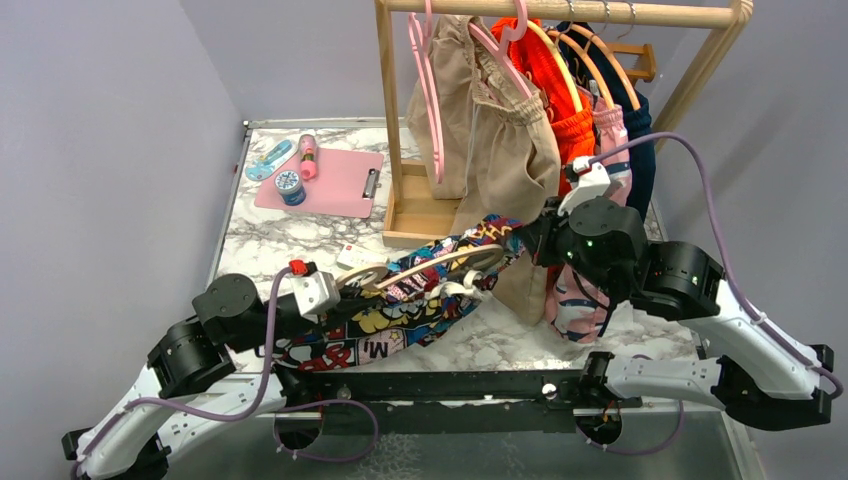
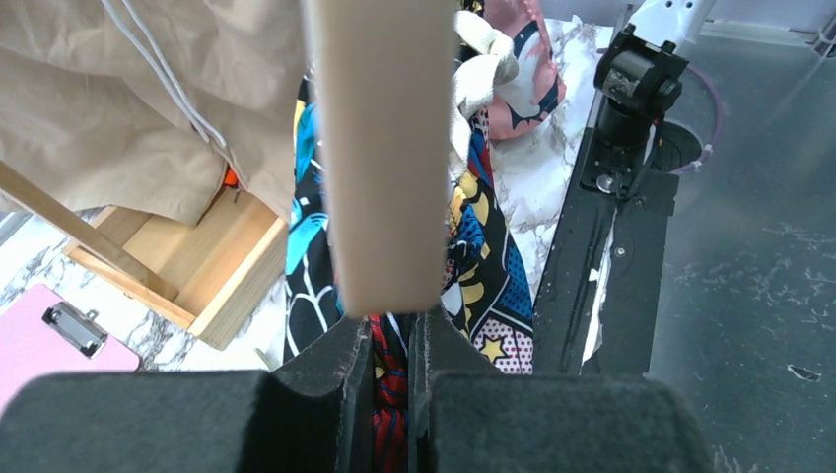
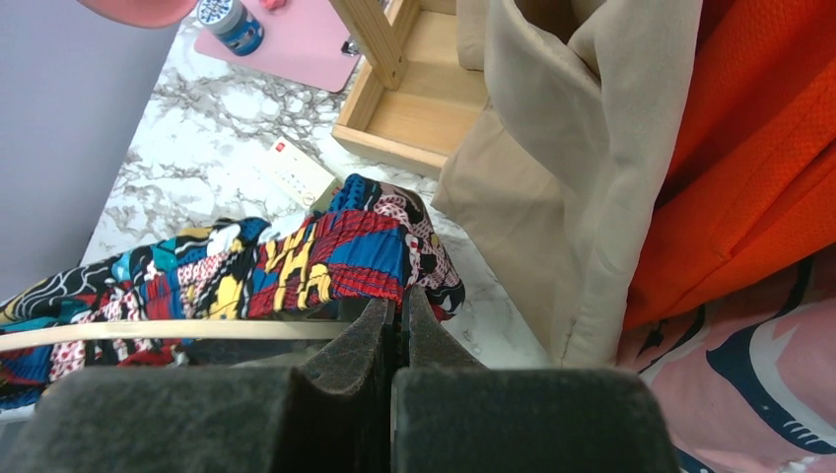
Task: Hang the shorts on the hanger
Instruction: Hang the shorts on the hanger.
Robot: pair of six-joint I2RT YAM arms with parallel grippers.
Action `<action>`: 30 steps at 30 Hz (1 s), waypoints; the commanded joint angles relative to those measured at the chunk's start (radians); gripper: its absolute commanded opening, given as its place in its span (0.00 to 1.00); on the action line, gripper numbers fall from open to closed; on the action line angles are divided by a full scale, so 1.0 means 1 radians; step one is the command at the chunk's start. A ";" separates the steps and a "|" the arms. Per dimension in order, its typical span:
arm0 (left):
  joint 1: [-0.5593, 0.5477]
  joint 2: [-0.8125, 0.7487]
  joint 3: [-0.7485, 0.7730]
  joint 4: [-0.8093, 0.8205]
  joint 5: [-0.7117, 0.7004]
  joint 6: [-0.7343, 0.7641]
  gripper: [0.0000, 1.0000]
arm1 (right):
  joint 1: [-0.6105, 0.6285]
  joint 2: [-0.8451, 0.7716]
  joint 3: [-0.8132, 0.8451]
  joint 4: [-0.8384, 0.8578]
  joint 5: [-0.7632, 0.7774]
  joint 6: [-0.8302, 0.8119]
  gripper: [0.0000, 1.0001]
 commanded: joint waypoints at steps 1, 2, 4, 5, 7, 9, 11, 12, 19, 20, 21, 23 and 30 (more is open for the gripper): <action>0.002 0.016 -0.008 0.007 -0.063 0.024 0.00 | -0.006 0.025 0.070 -0.040 -0.028 -0.026 0.01; 0.002 0.021 -0.012 0.012 -0.067 0.025 0.00 | -0.006 0.031 0.078 -0.039 -0.040 -0.028 0.01; 0.002 0.033 -0.021 0.025 -0.077 0.023 0.00 | -0.005 0.043 0.098 -0.033 -0.068 -0.031 0.01; 0.002 0.037 -0.028 0.035 -0.081 0.021 0.00 | -0.005 0.050 0.110 -0.026 -0.087 -0.035 0.01; 0.002 0.046 -0.050 0.061 -0.086 0.013 0.00 | -0.006 0.068 0.133 -0.012 -0.138 -0.046 0.01; 0.002 0.054 -0.071 0.091 -0.086 0.000 0.00 | -0.006 0.092 0.159 0.003 -0.185 -0.057 0.01; 0.002 0.066 -0.091 0.124 -0.091 -0.009 0.00 | -0.006 0.123 0.192 0.022 -0.234 -0.077 0.01; 0.002 0.073 -0.100 0.142 -0.097 -0.015 0.00 | -0.005 0.140 0.212 0.029 -0.259 -0.087 0.01; 0.002 0.112 -0.141 0.292 -0.191 -0.090 0.00 | -0.005 0.260 0.305 0.147 -0.582 -0.154 0.01; 0.002 0.113 -0.146 0.320 -0.203 -0.110 0.00 | -0.006 0.275 0.306 0.165 -0.624 -0.158 0.01; 0.002 0.112 -0.150 0.340 -0.216 -0.124 0.00 | -0.005 0.289 0.309 0.179 -0.664 -0.162 0.01; 0.003 0.113 -0.149 0.367 -0.257 -0.155 0.00 | -0.005 0.314 0.308 0.204 -0.713 -0.160 0.01; 0.002 0.077 -0.118 0.353 -0.427 -0.187 0.00 | -0.005 0.279 0.354 0.214 -0.573 -0.212 0.01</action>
